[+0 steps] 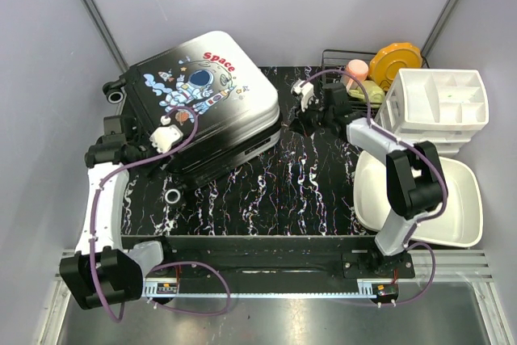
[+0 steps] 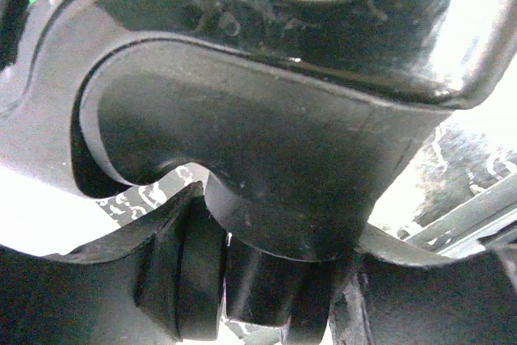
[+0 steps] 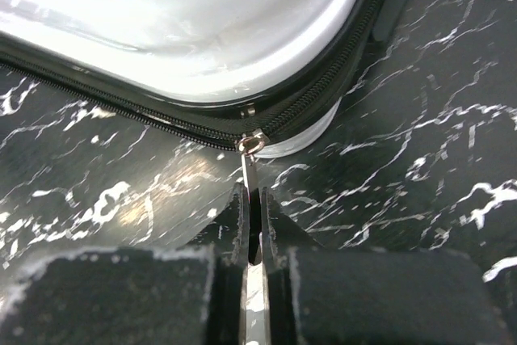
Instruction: Open, take out, and arrange the luggage
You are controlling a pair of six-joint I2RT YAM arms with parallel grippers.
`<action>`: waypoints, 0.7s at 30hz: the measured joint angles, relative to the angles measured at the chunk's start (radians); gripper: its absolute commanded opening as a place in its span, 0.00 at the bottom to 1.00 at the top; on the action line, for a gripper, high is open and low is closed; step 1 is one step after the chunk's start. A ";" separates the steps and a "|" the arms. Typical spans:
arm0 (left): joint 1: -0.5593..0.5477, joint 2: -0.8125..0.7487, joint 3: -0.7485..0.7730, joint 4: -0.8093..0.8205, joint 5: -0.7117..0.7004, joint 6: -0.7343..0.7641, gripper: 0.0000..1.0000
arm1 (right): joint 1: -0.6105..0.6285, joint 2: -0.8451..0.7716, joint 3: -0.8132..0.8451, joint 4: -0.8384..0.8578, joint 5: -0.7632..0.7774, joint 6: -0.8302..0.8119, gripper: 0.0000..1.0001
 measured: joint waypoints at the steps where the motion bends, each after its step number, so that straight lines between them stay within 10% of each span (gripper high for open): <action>1: 0.019 -0.002 0.000 -0.006 0.001 0.036 0.00 | 0.008 -0.033 -0.035 0.000 0.004 0.000 0.00; 11: 0.114 0.067 0.051 -0.084 0.055 0.187 0.00 | 0.083 -0.177 -0.169 -0.027 0.119 0.019 0.00; 21: 0.151 0.176 0.122 -0.183 0.105 0.184 0.00 | -0.018 -0.002 0.094 -0.187 0.036 -0.069 0.00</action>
